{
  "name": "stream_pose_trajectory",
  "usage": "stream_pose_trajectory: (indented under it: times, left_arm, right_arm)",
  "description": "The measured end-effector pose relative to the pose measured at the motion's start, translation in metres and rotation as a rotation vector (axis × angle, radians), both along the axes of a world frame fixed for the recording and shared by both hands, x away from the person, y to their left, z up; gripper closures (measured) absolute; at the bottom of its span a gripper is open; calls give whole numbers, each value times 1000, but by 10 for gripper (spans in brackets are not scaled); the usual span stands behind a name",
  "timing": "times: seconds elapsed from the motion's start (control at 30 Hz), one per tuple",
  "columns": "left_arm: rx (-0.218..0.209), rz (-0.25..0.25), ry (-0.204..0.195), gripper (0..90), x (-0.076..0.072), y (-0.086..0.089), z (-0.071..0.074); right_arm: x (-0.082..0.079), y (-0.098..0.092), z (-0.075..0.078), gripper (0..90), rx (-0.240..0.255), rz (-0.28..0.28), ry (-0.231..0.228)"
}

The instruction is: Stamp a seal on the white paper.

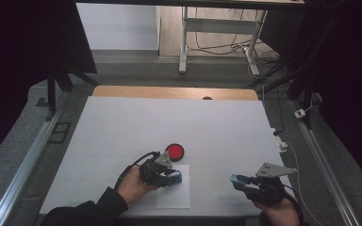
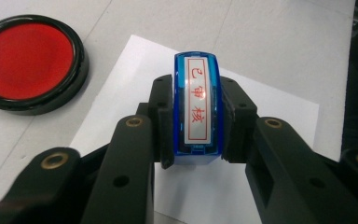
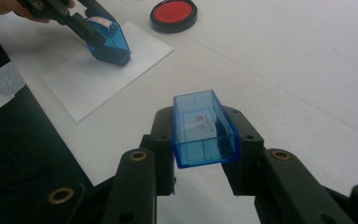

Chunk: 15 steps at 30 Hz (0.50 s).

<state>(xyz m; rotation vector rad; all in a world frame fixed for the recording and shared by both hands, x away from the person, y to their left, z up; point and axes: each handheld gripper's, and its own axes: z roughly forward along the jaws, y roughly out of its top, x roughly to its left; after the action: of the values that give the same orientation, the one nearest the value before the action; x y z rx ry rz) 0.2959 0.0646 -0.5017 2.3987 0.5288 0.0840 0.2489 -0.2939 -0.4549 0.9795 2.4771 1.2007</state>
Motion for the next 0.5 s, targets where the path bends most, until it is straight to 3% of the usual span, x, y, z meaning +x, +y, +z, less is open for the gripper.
stream_pose_trajectory:
  times: [0.27,0.5]
  left_arm:
    - [18,-3,-14,698,-2,-2,0]
    - [-20,8,8,697,0,2,-3]
  right_arm:
    - [0,0,0,676,1,4,0]
    - [0,1,0,677,0,5,1]
